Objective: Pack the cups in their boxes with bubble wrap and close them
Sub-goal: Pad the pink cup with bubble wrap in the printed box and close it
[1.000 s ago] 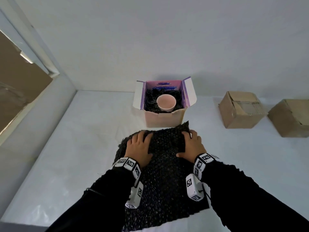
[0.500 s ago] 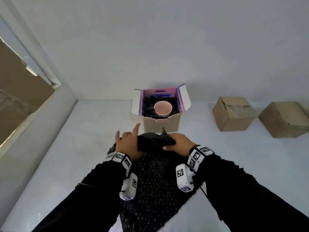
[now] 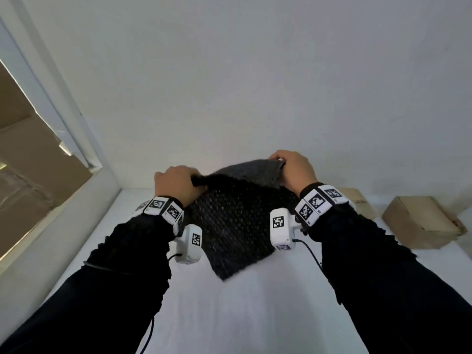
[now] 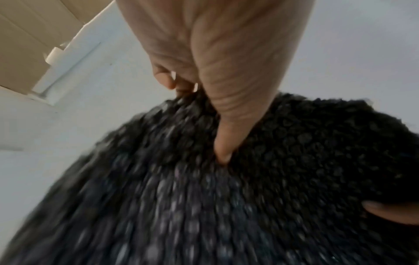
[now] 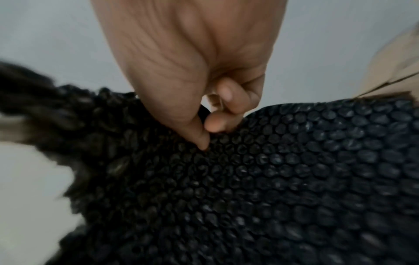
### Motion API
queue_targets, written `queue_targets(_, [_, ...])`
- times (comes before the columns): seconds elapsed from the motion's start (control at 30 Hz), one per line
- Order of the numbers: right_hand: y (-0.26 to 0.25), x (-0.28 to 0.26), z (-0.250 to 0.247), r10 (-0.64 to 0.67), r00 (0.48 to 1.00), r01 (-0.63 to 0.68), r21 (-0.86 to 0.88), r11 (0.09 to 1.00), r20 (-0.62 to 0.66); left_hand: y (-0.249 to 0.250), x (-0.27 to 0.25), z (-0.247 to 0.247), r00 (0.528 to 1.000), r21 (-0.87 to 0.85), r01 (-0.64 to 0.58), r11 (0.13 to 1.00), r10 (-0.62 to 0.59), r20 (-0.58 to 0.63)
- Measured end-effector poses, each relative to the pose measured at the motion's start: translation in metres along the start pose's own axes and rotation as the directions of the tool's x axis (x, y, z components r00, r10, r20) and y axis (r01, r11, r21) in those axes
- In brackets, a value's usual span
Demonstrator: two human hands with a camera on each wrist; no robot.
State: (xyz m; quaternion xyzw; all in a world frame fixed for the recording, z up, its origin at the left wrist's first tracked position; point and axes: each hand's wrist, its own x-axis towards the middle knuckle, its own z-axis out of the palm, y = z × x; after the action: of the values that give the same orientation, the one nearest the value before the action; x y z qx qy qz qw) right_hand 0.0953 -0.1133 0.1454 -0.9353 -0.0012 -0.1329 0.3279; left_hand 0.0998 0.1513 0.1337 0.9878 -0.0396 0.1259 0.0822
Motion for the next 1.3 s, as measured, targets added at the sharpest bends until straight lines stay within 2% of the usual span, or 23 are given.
queue_targets(0.03, [-0.002,0.005,-0.005,-0.002,0.998,0.003,0.025,1.000,-0.062,0.002,0.005,-0.006,0.995,-0.065,-0.009,0.998,0.002,-0.104])
queue_targets(0.1, [-0.008,0.015,-0.014,-0.022,0.986,0.037,0.090,0.995,-0.163,0.009,0.013,-0.017,0.948,-0.160,-0.072,0.985,0.018,-0.317])
queue_targets(0.17, [-0.016,0.021,-0.020,-0.048,0.973,0.093,0.192,0.977,-0.227,0.020,0.021,-0.028,0.898,-0.185,-0.120,0.975,0.027,-0.439])
queue_targets(0.2, [-0.020,0.024,-0.022,-0.040,0.967,0.118,0.301,0.946,-0.254,0.025,0.025,-0.033,0.875,-0.189,-0.137,0.972,0.030,-0.483])
queue_targets(0.27, [-0.030,0.028,-0.027,0.040,0.957,0.143,0.585,0.798,-0.289,0.032,0.030,-0.043,0.817,-0.187,-0.181,0.966,0.042,-0.575])
queue_targets(0.33, [-0.036,0.029,-0.030,0.123,0.951,0.164,0.800,0.577,-0.284,0.033,0.035,-0.047,0.737,-0.168,-0.259,0.951,0.083,-0.671])
queue_targets(0.37, [-0.035,0.030,-0.031,0.125,0.950,0.187,0.842,0.506,-0.286,0.033,0.038,-0.046,0.697,-0.155,-0.302,0.940,0.107,-0.709])
queue_targets(0.4, [-0.032,0.030,-0.028,0.101,0.946,0.220,0.841,0.494,-0.307,0.033,0.039,-0.043,0.663,-0.143,-0.345,0.928,0.133,-0.737])
queue_targets(0.43, [-0.026,0.029,-0.024,0.046,0.938,0.262,0.791,0.553,-0.343,0.034,0.039,-0.038,0.632,-0.130,-0.386,0.913,0.159,-0.758])
queue_targets(0.47, [-0.016,0.027,-0.016,-0.040,0.928,0.305,0.693,0.654,-0.371,0.035,0.039,-0.032,0.605,-0.114,-0.425,0.898,0.188,-0.774])
queue_targets(0.53, [0.008,0.023,0.004,-0.233,0.908,0.373,0.423,0.826,-0.347,0.035,0.034,-0.012,0.574,-0.076,-0.482,0.873,0.249,-0.780])
queue_targets(0.57, [0.022,0.021,0.016,-0.282,0.911,0.379,0.339,0.861,-0.301,0.033,0.031,0.001,0.585,-0.061,-0.495,0.867,0.281,-0.761])
queue_targets(0.63, [0.046,0.013,0.037,-0.306,0.928,0.354,0.247,0.902,-0.211,0.028,0.023,0.030,0.661,-0.042,-0.496,0.867,0.346,-0.666])
queue_targets(0.73, [0.079,0.000,0.063,-0.300,0.950,0.305,0.059,0.950,-0.089,0.020,0.013,0.072,0.800,0.001,-0.487,0.873,0.447,-0.400])
queue_targets(0.8, [0.092,-0.009,0.073,-0.312,0.945,0.307,-0.068,0.949,-0.095,0.016,0.009,0.092,0.843,0.038,-0.491,0.870,0.486,-0.229])
queue_targets(0.87, [0.094,-0.015,0.078,-0.359,0.924,0.324,-0.228,0.918,-0.131,0.014,0.007,0.107,0.857,0.066,-0.498,0.865,0.502,-0.114])
queue_targets(0.93, [0.090,-0.018,0.082,-0.463,0.877,0.407,-0.313,0.858,-0.129,0.015,0.006,0.116,0.866,0.111,-0.498,0.860,0.500,0.004])
queue_targets(1.0, [0.089,-0.017,0.089,-0.576,0.815,0.527,-0.330,0.783,-0.064,0.016,0.006,0.125,0.868,0.152,-0.496,0.855,0.484,0.111])
queue_targets(1.03, [0.091,-0.015,0.093,-0.597,0.802,0.563,-0.338,0.754,0.002,0.017,0.006,0.128,0.869,0.162,-0.491,0.856,0.467,0.162])
queue_targets(1.1, [0.096,-0.010,0.103,-0.566,0.814,0.574,-0.337,0.746,0.133,0.018,0.005,0.135,0.872,0.174,-0.476,0.862,0.437,0.222])
queue_targets(1.17, [0.099,-0.006,0.108,-0.472,0.851,0.524,-0.323,0.788,0.228,0.017,0.005,0.139,0.881,0.176,-0.446,0.877,0.396,0.260])
queue_targets(1.23, [0.097,-0.004,0.110,-0.399,0.868,0.484,-0.322,0.814,0.296,0.016,0.006,0.142,0.889,0.169,-0.414,0.894,0.357,0.287])
queue_targets(1.3, [0.093,-0.004,0.111,-0.385,0.863,0.484,-0.320,0.814,0.328,0.017,0.007,0.141,0.894,0.175,-0.407,0.896,0.351,0.279])
